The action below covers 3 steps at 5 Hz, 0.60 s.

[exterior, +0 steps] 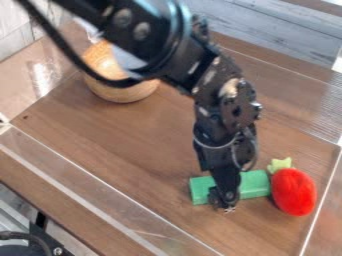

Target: Put the green block in the brown bowl

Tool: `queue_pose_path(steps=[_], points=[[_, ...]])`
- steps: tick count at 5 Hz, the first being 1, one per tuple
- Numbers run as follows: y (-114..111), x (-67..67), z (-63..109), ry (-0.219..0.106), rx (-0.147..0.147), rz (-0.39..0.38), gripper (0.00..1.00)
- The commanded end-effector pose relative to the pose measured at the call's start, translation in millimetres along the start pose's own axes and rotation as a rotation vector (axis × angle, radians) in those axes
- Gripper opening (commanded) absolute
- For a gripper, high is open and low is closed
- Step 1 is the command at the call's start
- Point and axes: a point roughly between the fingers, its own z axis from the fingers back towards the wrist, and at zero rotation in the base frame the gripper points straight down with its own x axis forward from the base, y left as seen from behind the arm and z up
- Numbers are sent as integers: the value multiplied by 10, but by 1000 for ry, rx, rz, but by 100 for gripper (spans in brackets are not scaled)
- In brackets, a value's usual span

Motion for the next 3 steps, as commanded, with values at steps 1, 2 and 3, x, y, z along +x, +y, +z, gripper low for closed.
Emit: queue_pose_path(steps=[1, 2, 3], points=[[132, 21, 105, -55, 23, 2, 100], [170, 0, 216, -55, 30, 41, 100], [128, 43, 261, -37, 49, 147, 100]])
